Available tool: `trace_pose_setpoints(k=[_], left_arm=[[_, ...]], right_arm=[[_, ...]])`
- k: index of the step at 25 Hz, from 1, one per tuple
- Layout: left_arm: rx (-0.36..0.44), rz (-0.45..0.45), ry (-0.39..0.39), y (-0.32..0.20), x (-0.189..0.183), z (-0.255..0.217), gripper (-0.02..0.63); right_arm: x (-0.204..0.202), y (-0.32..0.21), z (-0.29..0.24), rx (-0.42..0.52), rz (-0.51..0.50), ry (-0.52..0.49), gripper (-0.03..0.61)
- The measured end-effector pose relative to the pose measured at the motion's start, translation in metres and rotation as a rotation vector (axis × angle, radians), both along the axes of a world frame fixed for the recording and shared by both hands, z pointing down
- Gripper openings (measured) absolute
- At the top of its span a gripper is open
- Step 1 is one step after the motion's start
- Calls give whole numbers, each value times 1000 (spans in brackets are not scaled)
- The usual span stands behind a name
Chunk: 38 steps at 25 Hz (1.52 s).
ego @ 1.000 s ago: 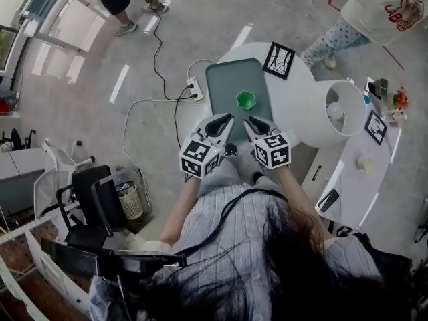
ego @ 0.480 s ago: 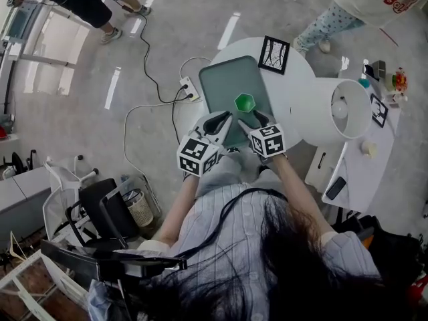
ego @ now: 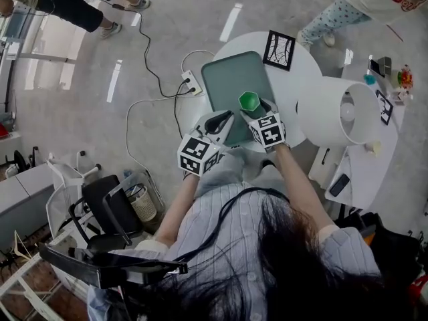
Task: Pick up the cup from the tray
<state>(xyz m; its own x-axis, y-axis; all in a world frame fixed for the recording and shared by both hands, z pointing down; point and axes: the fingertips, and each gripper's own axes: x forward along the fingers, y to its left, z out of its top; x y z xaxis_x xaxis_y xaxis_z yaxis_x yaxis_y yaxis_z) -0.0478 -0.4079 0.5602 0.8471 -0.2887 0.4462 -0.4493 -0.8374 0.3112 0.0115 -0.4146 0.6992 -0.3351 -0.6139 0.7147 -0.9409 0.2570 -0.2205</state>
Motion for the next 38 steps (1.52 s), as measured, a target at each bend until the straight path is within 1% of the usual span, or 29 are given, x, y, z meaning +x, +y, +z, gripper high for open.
trace_pose_setpoints(k=[3, 5, 11, 15, 18, 25, 31, 35, 38], left_arm=[[-6, -8, -10, 0, -4, 4, 35], [-10, -12, -16, 0, -7, 5, 35], [-19, -35, -25, 1, -15, 6, 35], [-28, -48, -33, 2, -19, 9, 35], [-30, -53, -35, 6, -19, 11, 35], [-12, -75, -25, 6, -17, 6, 35], [7, -134, -22, 2, -23, 0, 35], [16, -171, -22, 4, -28, -5, 35], [29, -201, -19, 6, -29, -9, 35]], right_arm=[[-4, -6, 3, 17, -57, 43, 307], [-8, -9, 5, 26, -76, 54, 305], [-6, -20, 7, 57, -60, 53, 304], [-6, -21, 6, 56, -71, 55, 304], [-6, -20, 0, 75, -79, 48, 304], [-11, -23, -37, 160, -95, 16, 304], [-19, -18, -79, 231, -158, 3, 304], [-25, -9, -100, 254, -197, 11, 304], [-26, 4, -107, 253, -234, 14, 304]])
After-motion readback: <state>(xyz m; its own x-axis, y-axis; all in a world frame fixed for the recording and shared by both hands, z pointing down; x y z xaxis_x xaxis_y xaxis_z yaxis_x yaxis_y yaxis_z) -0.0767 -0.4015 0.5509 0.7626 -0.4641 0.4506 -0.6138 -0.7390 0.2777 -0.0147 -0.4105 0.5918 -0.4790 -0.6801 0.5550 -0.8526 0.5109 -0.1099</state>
